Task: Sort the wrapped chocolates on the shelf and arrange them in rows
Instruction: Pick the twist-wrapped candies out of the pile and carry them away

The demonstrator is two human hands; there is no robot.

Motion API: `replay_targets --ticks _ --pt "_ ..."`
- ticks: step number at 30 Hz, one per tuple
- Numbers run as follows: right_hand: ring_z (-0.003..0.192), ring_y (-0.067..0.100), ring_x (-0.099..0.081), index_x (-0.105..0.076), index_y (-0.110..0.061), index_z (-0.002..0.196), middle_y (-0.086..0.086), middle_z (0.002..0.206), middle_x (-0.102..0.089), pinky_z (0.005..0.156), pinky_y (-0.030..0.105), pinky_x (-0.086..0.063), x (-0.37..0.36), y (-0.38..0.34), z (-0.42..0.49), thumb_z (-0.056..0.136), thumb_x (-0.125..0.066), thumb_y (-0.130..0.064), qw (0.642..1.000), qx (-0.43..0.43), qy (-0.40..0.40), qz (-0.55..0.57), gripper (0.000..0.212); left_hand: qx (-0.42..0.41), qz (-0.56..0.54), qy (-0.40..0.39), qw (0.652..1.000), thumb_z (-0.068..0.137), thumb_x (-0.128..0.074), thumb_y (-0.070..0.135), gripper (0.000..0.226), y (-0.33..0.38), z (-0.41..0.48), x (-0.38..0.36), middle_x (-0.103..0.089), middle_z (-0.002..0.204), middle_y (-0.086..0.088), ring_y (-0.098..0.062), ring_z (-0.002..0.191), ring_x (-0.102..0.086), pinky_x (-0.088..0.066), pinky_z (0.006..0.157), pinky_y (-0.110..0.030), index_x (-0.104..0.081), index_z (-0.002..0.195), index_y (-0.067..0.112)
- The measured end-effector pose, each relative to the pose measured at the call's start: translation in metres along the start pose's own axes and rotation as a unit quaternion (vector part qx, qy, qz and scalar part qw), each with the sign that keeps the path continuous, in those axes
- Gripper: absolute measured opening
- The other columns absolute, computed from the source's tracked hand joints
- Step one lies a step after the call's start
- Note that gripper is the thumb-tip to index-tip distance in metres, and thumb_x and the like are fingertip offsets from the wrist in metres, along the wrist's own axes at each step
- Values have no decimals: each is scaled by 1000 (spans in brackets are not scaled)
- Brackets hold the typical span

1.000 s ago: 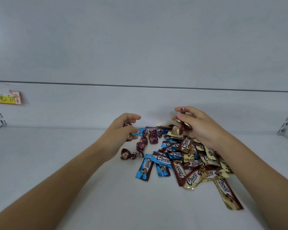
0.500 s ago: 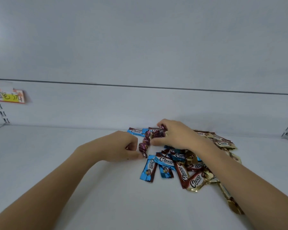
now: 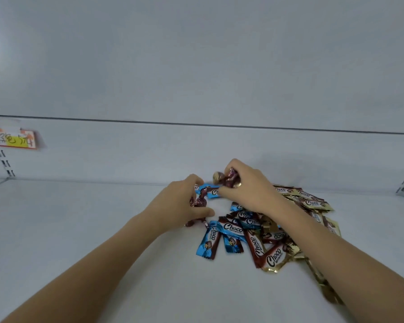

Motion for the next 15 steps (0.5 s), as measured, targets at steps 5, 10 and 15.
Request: replay_targets --ticks 5,10,15 --pt "70 3 -51 -55 -24 101 -12 86 -56 58 17 -34 48 17 -5 85 -61 -24 989 -22 105 105 17 37 73 -25 996 85 -54 51 54 3 5 -19 -41 128 -4 -16 100 -50 -39 86 -23 -44 128 21" --pt "73 8 -51 -53 -17 93 -5 85 -57 57 21 -34 67 66 -14 83 -63 -31 990 -104 99 2 19 -10 120 15 993 92 -47 38 31 17 0 -23 -49 116 -5 -22 93 -54 -49 78 -31 -37 117 22" --pt "73 13 -49 -53 -14 101 5 93 -60 57 23 -35 47 90 -18 81 -63 -30 982 -163 51 -83 28 -83 158 79 981 96 -40 23 21 34 -6 -20 -50 102 -3 -16 72 -50 -42 60 -25 -28 111 16"
Point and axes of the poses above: each hand's wrist, its own z-axis towards the middle knuckle, its own x-axis out of the back of the hand, y = z × x, the point moved 7 cm from there along z, towards the middle knuckle
